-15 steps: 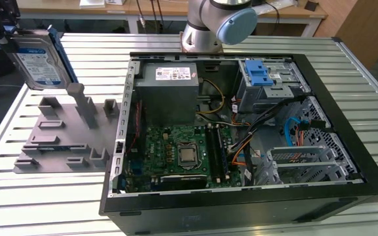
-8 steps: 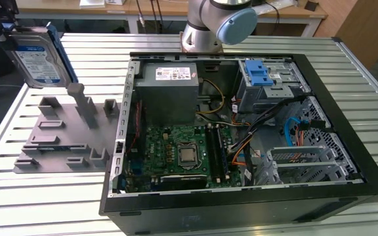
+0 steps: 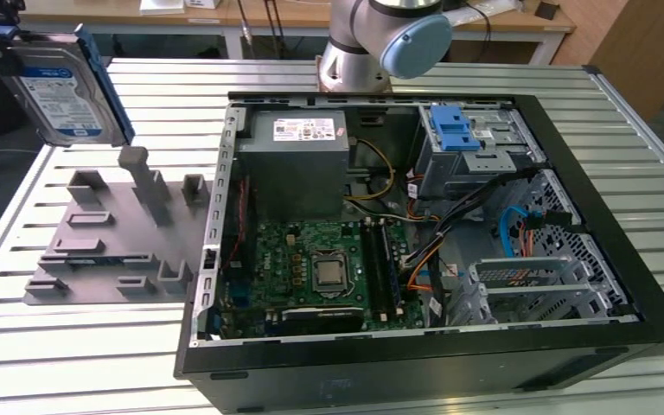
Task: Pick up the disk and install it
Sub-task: 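Pick up the disk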
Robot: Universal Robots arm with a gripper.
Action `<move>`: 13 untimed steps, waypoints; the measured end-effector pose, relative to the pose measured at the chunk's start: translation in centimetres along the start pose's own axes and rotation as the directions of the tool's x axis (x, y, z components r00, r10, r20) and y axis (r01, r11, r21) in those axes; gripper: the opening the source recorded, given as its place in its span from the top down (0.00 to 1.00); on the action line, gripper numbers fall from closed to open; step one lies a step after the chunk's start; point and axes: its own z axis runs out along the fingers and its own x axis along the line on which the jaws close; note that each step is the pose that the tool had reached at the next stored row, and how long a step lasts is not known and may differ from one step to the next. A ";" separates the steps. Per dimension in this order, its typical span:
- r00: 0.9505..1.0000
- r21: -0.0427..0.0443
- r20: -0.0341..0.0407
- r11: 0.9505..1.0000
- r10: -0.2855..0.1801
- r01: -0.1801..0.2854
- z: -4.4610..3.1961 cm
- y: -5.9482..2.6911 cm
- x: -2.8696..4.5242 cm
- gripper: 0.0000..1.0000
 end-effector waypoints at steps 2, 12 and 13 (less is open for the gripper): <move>1.000 0.000 0.002 1.000 0.000 0.000 -0.44 -0.01 0.00 0.64; 1.000 0.000 0.003 1.000 0.000 0.000 -2.58 -0.03 -0.02 0.64; 1.000 0.000 0.003 1.000 0.000 0.000 -2.69 -0.03 -0.02 0.64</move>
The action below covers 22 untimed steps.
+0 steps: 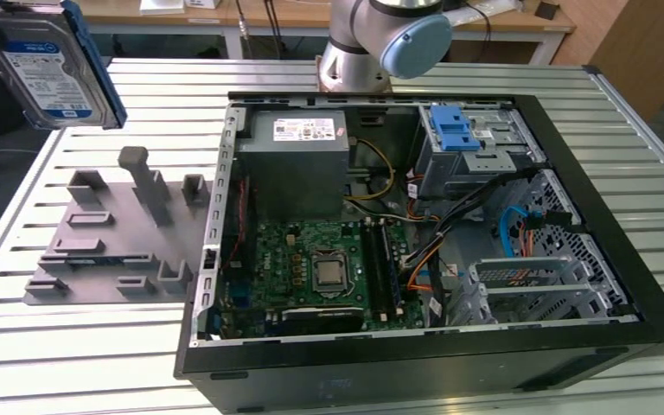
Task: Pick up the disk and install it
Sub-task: 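Pick up the disk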
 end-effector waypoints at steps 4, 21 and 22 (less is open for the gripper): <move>1.000 0.000 0.001 1.000 0.000 0.000 -0.41 -0.01 -0.01 0.64; 1.000 -0.001 0.010 1.000 0.000 0.000 -3.03 -0.04 -0.04 0.64; 1.000 -0.001 0.011 1.000 0.000 0.000 -3.19 -0.04 -0.04 0.64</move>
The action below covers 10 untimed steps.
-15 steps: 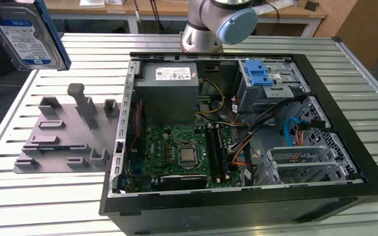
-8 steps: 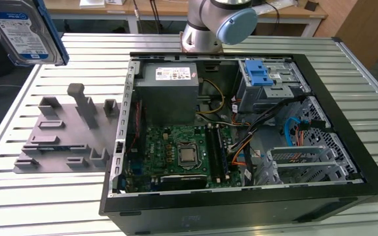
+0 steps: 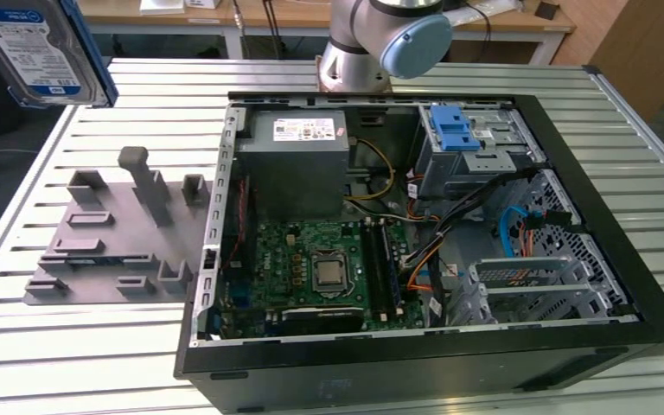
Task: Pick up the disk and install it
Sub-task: 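Pick up the disk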
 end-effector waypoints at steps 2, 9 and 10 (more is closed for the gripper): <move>1.000 0.000 0.000 1.000 0.000 0.000 -0.24 0.00 0.00 0.64; 1.000 0.000 0.004 1.000 -0.006 0.006 -1.31 -0.02 -0.03 0.64; 1.000 0.000 0.005 1.000 -0.010 0.010 -1.48 -0.02 -0.03 0.64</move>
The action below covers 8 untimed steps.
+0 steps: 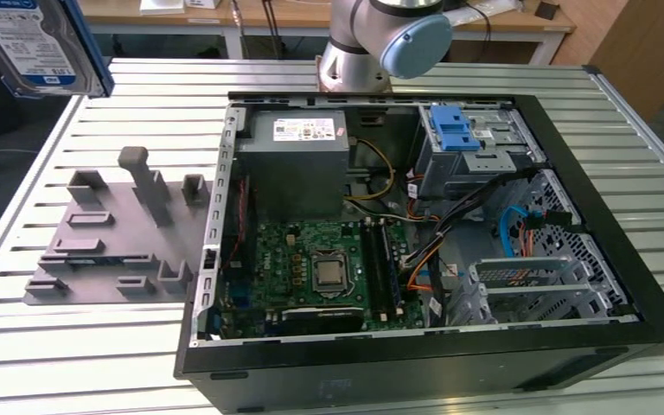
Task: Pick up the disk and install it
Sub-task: 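Pick up the disk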
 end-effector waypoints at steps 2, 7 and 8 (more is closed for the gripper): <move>1.000 0.000 0.001 1.000 -0.006 0.006 -0.40 -0.01 -0.01 0.64; 1.000 0.000 0.001 1.000 -0.006 0.006 -1.60 -0.03 -0.04 0.64; 1.000 0.000 0.001 1.000 -0.006 0.006 -1.70 -0.03 -0.05 0.64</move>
